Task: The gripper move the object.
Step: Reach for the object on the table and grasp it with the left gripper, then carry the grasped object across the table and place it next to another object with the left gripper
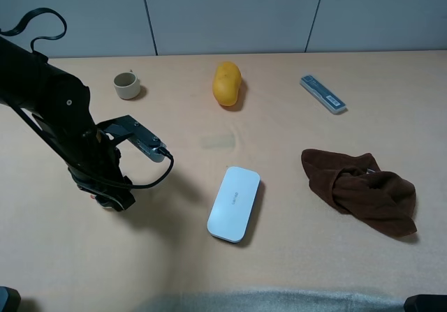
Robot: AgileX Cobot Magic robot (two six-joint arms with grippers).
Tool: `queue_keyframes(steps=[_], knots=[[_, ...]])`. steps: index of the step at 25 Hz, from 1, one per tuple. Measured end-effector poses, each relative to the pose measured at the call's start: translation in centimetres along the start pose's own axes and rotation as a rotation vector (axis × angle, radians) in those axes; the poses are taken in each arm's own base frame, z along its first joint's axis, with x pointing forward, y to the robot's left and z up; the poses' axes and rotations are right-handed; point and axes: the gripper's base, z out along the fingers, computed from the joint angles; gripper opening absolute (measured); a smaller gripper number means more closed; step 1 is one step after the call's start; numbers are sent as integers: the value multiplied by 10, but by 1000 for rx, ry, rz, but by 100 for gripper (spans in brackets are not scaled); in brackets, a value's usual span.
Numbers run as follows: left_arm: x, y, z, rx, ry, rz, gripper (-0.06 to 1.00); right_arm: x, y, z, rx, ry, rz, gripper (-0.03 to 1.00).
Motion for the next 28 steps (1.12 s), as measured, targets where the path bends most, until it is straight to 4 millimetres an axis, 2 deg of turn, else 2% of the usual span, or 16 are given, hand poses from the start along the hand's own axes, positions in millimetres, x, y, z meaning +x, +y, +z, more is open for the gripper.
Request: queue_keyframes(steps=[2, 6, 24, 28], knots=[[0, 0, 0, 0, 0, 0, 49, 0, 0, 0, 0, 0, 0, 69], [0, 0, 0, 0, -1, 0, 46, 0, 0, 0, 0, 0, 0, 69], [-1, 0, 0, -1, -7, -3, 45, 0, 0, 0, 0, 0, 0, 69], [-4, 1, -6, -4, -21, -25, 45, 0, 0, 0, 0, 0, 0, 69]])
